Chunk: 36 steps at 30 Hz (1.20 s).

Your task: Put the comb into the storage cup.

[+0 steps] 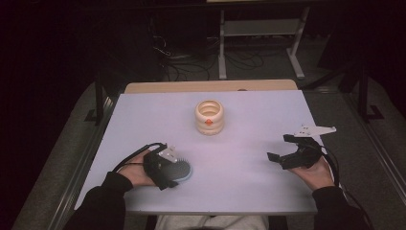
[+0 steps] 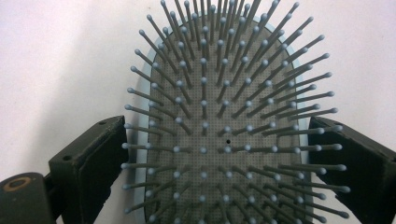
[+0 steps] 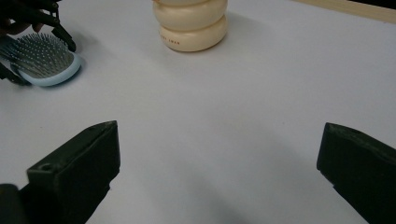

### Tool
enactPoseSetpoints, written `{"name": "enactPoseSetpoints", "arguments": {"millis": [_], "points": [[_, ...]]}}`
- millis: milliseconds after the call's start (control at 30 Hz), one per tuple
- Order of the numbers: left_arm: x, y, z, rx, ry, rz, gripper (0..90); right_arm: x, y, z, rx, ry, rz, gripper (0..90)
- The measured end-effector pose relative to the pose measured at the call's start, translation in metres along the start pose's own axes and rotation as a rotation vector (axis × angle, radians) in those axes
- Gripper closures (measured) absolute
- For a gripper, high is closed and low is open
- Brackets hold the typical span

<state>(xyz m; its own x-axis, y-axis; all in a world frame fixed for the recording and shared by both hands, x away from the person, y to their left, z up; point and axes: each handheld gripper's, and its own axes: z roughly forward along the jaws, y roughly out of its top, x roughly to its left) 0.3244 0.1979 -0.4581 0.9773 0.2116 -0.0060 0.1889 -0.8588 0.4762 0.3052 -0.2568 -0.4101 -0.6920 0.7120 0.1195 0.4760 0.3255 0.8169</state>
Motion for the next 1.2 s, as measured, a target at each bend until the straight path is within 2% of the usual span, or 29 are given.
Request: {"name": "enactPoseSetpoints", "arguments": {"millis": [100, 200, 333, 1067, 1200], "points": [[0.0, 0.0, -0.001, -0.006, -0.001, 0.002, 8.4, 0.0, 0.0, 0.0, -0.001, 0.001, 0.0, 0.0], [0.001, -0.001, -0.003, -0.016, -0.006, 0.001, 15.2, 0.0, 0.0, 0.0, -0.002, 0.001, 0.0, 0.0], [0.001, -0.001, -0.004, -0.02, -0.01, 0.008, 19.2, 0.0, 0.0, 0.0, -0.004, 0.001, -0.001, 0.0], [0.001, 0.0, -0.008, -0.008, -0.029, 0.01, 19.9, -0.001, 0.001, -0.002, -0.019, 0.004, 0.006, 0.0], [0.002, 0.0, -0.014, -0.023, -0.026, 0.004, 19.9, -0.002, 0.001, -0.004, -0.029, 0.004, 0.012, 0.0]]}}
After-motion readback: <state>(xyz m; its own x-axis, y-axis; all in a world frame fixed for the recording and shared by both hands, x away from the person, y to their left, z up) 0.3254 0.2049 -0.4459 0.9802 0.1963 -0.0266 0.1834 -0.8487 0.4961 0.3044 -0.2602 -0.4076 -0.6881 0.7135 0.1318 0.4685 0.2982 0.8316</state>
